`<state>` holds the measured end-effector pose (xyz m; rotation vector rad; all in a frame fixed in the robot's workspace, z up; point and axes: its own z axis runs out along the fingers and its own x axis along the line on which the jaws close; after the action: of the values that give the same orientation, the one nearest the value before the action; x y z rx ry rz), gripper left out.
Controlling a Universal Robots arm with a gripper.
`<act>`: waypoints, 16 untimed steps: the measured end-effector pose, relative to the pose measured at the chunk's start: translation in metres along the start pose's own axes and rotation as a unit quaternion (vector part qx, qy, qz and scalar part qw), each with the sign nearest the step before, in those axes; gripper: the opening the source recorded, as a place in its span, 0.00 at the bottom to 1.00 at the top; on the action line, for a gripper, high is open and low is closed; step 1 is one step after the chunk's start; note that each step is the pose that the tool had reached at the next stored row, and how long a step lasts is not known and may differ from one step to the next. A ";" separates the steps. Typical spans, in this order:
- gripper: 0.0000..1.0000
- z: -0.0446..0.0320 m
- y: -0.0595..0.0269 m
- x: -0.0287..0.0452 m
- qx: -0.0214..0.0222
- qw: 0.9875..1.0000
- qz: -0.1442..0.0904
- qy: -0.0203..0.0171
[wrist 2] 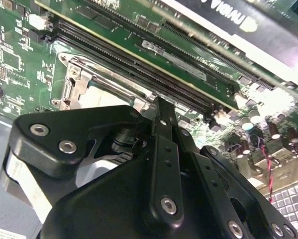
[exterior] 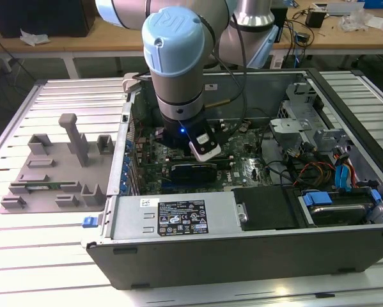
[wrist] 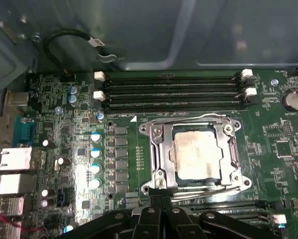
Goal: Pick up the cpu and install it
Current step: 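Install the second cpu locking lever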
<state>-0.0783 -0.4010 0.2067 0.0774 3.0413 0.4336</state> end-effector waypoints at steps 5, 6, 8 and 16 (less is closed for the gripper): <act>0.11 0.0026 0.0023 0.0004 -0.001 1.000 0.002 -0.001; 0.11 0.0021 0.0022 0.0005 -0.001 1.000 0.002 -0.001; 0.11 0.0006 0.0023 0.0001 -0.001 1.000 0.003 -0.001; 0.11 -0.0035 -0.0050 -0.0035 -0.001 1.000 0.003 0.000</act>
<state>-0.0753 -0.4070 0.2088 0.0864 3.0405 0.4373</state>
